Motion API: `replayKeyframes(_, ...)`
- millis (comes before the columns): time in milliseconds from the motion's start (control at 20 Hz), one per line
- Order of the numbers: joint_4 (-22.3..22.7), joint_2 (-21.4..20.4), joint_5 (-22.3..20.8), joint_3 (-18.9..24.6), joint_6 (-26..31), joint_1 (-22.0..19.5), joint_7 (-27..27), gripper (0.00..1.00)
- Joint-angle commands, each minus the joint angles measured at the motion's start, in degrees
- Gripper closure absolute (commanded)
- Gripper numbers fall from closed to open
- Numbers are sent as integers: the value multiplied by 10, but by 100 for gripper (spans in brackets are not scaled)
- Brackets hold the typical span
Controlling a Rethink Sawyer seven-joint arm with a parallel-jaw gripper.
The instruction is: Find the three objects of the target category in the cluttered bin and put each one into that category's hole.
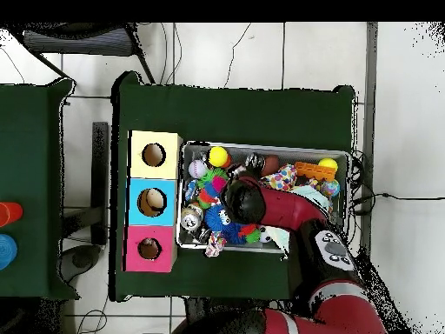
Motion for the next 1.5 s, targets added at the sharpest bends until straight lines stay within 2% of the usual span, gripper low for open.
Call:
replayKeyframes(50, 4, 34, -17, 30, 20, 25, 7, 100)
replayKeyframes(150, 11, 32, -3, 25, 15, 30, 27, 100)
replayKeyframes(350, 20, 21, -6, 15, -6, 32, 36, 100)
replayKeyframes(600, 42, -45, -29, 5, 24, 7, -2, 100)
replayKeyframes(800, 28, -79, -42, -1, 61, -15, -40, 100)
replayKeyframes(1100, 0, -104, -74, -14, 110, -26, -83, 100)
replayKeyframes(1500, -21, -112, -104, 5, 143, -50, -97, 100)
